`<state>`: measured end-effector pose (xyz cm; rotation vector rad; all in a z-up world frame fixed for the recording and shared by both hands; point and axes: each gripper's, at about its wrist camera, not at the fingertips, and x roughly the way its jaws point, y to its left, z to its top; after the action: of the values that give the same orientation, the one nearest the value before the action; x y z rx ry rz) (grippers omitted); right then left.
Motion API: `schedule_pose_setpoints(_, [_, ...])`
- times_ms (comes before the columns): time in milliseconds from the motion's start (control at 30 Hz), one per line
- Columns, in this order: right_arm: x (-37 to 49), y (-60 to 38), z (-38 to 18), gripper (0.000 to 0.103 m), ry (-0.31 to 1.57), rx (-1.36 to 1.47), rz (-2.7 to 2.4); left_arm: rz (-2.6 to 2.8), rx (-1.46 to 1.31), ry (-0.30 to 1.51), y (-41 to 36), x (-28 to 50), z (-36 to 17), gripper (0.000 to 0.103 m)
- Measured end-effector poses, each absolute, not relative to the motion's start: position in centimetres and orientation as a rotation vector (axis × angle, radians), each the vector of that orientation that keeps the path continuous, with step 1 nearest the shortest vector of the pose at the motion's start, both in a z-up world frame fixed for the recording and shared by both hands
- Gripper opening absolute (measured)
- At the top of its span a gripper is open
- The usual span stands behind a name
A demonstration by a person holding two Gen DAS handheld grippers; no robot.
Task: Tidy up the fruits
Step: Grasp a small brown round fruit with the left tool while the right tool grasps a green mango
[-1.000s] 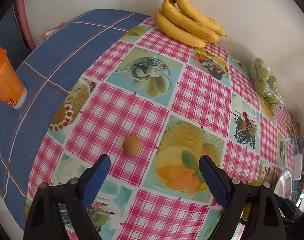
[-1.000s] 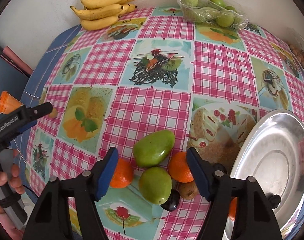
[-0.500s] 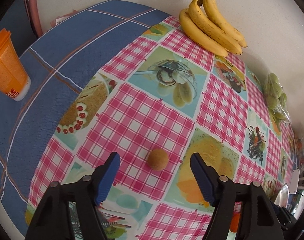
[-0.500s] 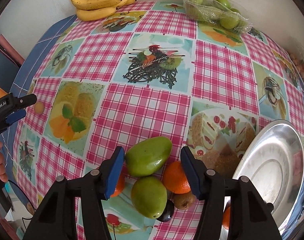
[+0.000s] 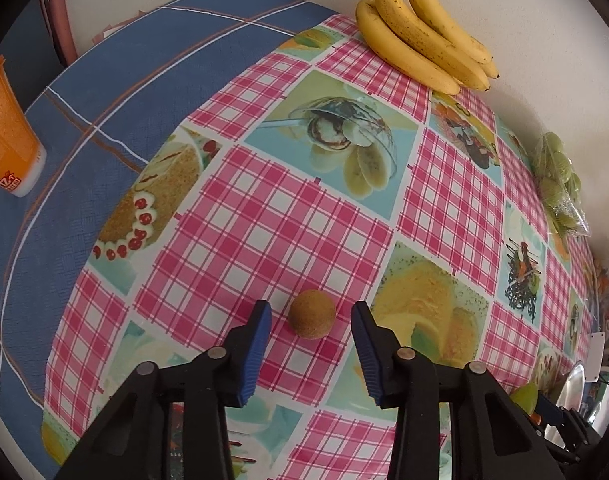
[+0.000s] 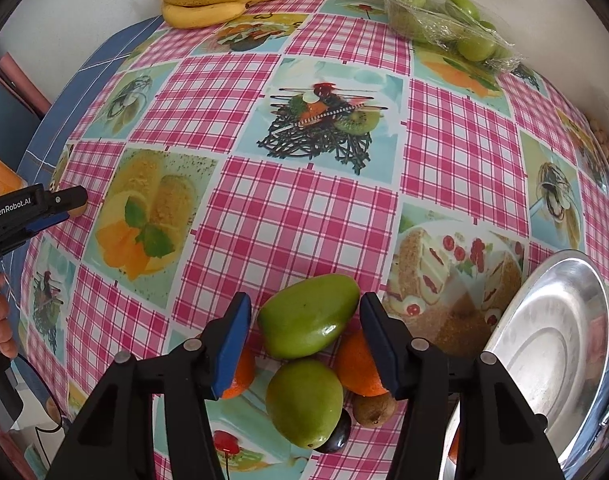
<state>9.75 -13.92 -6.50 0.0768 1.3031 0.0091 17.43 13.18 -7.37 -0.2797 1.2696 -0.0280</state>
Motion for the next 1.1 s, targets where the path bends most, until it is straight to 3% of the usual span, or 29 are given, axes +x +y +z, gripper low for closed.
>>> schedule_pose_setpoints(100, [9.8,-13.8,-6.7,0.053,1.301,0.070,0.008,-0.037,-0.283,1.270,13.2,17.4,-7.4,0.038])
schedule_pose_setpoints(467, [9.6,-13.9,-6.6,0.052,1.294,0.085,0.012,-0.057,-0.276,1.262,12.7,17.6,-7.2,0.025])
schedule_pose_setpoints(1100, [8.3,-15.0,-2.1,0.052,1.190,0.175,0.043,-0.122,-0.246,1.167,11.5,16.8,-2.6,0.025])
